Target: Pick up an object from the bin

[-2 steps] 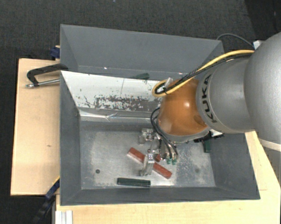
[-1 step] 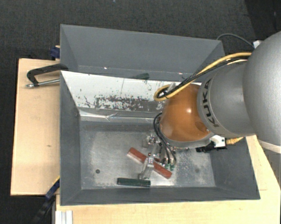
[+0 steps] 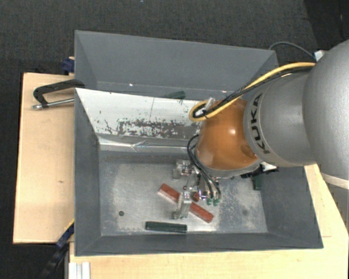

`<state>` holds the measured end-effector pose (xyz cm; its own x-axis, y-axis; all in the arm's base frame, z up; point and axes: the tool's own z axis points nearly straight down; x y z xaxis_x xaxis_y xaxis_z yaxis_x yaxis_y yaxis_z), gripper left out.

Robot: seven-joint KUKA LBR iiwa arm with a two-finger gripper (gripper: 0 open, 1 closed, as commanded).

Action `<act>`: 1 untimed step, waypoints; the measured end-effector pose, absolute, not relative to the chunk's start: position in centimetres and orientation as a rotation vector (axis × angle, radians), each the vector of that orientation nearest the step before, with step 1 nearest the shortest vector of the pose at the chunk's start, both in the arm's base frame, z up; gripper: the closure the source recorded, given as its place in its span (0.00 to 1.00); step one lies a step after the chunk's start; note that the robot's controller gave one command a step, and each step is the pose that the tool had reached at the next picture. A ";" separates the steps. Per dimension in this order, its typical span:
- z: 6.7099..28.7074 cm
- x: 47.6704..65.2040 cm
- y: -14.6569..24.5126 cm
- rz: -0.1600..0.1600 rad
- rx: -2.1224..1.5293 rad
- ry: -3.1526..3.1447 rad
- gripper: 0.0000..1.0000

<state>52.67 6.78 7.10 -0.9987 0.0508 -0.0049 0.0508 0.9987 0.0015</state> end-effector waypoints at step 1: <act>7.1 51.3 6.6 0.002 0.275 3.131 1.00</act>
Offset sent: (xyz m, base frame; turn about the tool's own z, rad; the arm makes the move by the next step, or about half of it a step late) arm 0.0000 0.0000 0.0000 0.0000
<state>51.32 6.56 7.10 -0.9847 0.1741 0.0014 0.1741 0.9847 0.0012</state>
